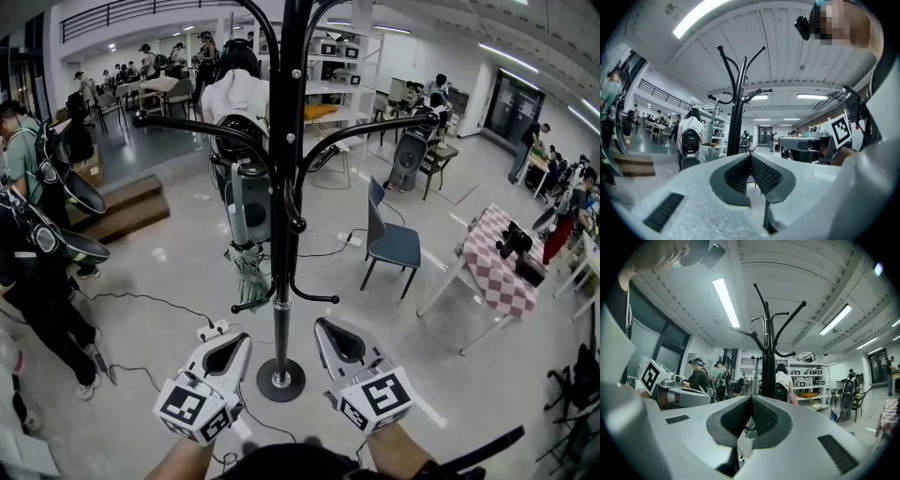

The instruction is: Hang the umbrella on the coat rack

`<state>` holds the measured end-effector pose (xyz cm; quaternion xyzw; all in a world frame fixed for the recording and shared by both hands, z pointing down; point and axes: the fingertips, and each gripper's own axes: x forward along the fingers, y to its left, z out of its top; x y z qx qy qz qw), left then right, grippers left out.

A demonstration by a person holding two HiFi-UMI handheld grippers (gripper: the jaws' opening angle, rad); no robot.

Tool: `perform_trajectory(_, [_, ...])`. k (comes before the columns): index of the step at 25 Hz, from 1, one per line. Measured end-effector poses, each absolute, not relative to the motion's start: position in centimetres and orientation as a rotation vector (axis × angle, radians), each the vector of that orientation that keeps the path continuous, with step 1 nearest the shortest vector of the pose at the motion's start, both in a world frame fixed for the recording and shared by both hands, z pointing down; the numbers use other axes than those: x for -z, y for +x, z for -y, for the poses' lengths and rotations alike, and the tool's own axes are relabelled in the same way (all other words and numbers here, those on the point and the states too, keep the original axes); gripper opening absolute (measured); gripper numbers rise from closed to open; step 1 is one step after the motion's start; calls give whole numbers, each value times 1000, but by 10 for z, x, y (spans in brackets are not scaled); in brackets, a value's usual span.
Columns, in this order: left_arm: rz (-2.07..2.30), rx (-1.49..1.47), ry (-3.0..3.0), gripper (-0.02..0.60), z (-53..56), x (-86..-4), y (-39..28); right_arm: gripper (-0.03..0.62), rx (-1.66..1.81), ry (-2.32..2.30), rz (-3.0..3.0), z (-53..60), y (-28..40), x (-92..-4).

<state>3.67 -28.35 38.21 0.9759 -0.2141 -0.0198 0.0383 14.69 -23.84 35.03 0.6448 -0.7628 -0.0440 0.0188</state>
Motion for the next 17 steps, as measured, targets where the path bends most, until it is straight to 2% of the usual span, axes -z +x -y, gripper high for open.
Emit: perform_trajectory(17, [711,65,2980,11,286,-383,36,6,133,1983,2372,239,149,-355])
